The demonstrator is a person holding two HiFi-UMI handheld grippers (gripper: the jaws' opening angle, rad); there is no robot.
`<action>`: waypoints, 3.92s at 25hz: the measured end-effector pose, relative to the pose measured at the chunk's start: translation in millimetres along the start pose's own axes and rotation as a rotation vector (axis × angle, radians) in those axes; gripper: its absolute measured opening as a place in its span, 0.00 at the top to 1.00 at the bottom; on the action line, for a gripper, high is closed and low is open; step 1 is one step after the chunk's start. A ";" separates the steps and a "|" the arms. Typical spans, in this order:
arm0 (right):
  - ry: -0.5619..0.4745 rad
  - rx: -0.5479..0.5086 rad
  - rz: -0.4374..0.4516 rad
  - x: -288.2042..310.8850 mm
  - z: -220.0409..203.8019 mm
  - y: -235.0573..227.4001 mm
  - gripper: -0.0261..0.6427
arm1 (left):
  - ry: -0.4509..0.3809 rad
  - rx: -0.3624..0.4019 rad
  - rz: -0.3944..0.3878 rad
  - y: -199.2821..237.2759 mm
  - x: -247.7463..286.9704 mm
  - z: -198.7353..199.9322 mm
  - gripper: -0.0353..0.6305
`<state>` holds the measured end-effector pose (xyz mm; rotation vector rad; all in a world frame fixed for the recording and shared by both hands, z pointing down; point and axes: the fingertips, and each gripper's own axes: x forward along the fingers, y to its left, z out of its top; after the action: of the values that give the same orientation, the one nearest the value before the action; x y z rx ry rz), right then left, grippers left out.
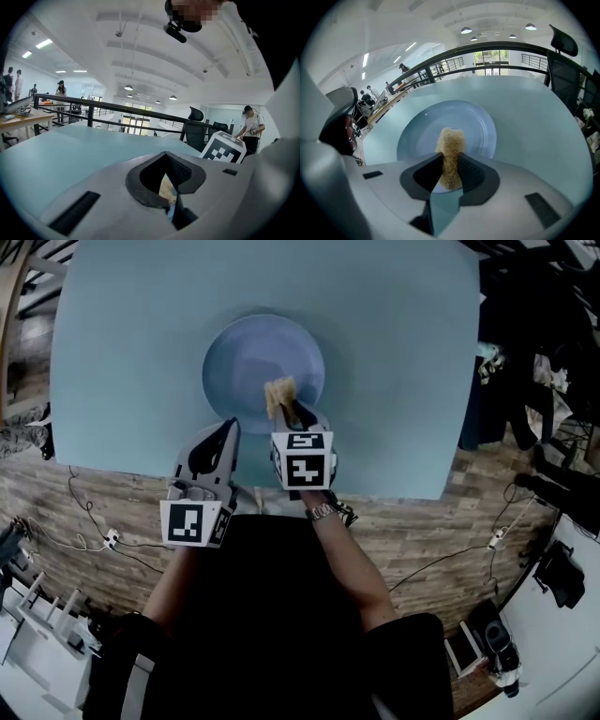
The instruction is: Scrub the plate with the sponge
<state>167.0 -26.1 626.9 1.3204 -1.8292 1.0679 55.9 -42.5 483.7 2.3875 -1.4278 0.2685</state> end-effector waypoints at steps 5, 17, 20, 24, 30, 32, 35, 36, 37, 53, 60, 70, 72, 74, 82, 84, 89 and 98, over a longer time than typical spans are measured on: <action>-0.011 0.027 -0.027 1.7 10.7 -18.6 0.84 | 0.007 0.002 -0.006 2.8 9.2 2.2 0.94; -0.019 0.076 -0.084 14.9 37.3 -50.9 0.84 | 0.030 0.000 -0.016 18.8 33.6 6.5 0.94; -0.024 0.082 -0.091 17.9 43.2 -53.6 0.84 | 0.034 -0.001 -0.020 21.8 37.6 7.0 0.94; -0.027 0.084 -0.095 22.1 49.0 -54.0 0.84 | 0.037 -0.002 -0.025 24.5 41.6 7.3 0.94; -0.017 0.066 -0.092 26.9 54.6 -52.3 0.84 | 0.030 -0.002 -0.026 26.8 42.3 9.4 0.94; -0.023 0.055 -0.085 26.3 58.6 -50.1 0.84 | 0.021 0.002 -0.023 27.4 41.9 11.9 0.94; -0.052 0.049 -0.066 18.4 66.2 -40.9 0.84 | 0.006 0.007 -0.022 27.2 38.0 16.1 0.94; -0.064 0.043 -0.060 13.9 68.5 -36.5 0.84 | 0.001 0.009 -0.023 26.5 35.9 18.0 0.94; -0.076 0.037 -0.055 9.2 70.6 -31.6 0.84 | -0.005 0.009 -0.024 25.7 33.4 20.3 0.94; -0.338 -0.051 0.123 -88.5 93.6 54.2 0.84 | -0.138 0.027 0.013 26.7 -19.6 62.5 0.94; -0.451 -0.090 0.183 -140.4 102.3 75.4 0.84 | -0.175 0.034 0.037 16.2 -41.1 79.7 0.94; -0.586 -0.086 0.198 -205.2 104.8 94.1 0.85 | -0.246 0.052 0.015 -4.4 -76.2 101.6 0.94; -0.611 -0.081 0.193 -215.4 104.0 97.3 0.85 | -0.260 0.063 0.015 -5.1 -81.4 107.7 0.94; -0.639 -0.080 0.190 -224.5 103.0 101.9 0.85 | -0.276 0.070 0.023 -2.9 -85.8 113.2 0.94; -0.810 -0.138 0.195 -256.7 117.8 119.2 0.85 | -0.321 0.092 0.018 0.5 -88.2 131.2 0.94; -0.856 -0.144 0.196 -265.7 121.9 116.3 0.85 | -0.330 0.090 0.018 -1.8 -89.6 131.9 0.94; -0.918 -0.164 0.194 -282.6 126.5 115.0 0.85 | -0.368 0.079 0.027 -0.4 -96.3 145.8 0.94; -0.961 -0.195 0.181 -293.4 128.9 112.4 0.85 | -0.388 0.092 0.013 -3.5 -94.0 151.0 0.94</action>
<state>142.0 8.1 289.9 1.7224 -2.6841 0.2810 12.0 -22.7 312.4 2.6086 -1.6232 -0.1385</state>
